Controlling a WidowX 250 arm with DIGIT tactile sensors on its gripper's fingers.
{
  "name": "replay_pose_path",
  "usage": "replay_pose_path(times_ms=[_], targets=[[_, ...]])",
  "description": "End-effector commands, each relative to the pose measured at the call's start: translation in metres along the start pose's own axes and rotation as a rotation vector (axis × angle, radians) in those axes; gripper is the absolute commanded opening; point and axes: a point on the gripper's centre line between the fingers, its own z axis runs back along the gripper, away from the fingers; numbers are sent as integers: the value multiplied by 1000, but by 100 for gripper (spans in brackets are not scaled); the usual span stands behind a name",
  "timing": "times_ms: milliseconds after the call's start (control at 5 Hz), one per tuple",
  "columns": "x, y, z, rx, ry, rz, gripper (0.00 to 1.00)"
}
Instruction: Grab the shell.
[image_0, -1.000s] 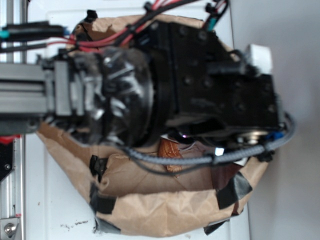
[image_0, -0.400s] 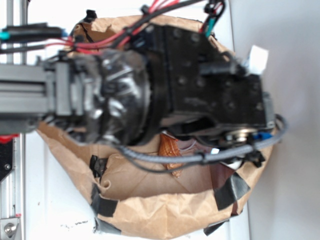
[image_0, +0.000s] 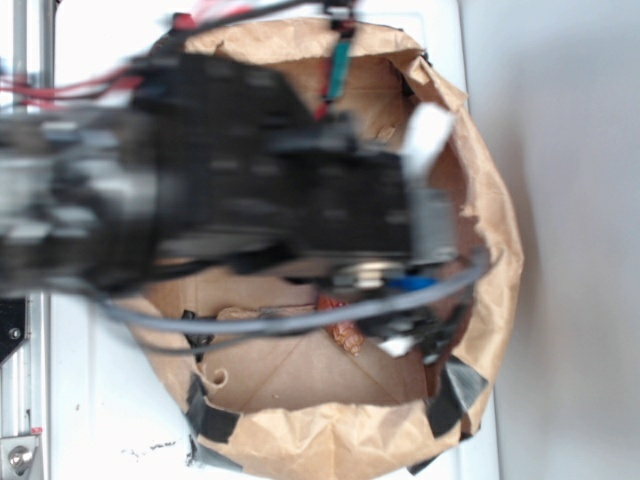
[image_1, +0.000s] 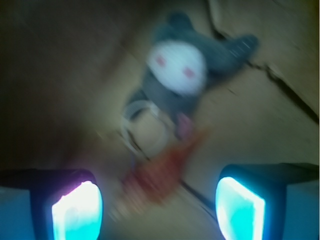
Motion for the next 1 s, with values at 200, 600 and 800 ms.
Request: replay_pose_path(times_ms=[200,600,800], targets=[[5,-3,7,-45,-82,3,100],[-9,-7,2,-26,-96,40,100],[-21,-7,-8,-12,-112,33,100]])
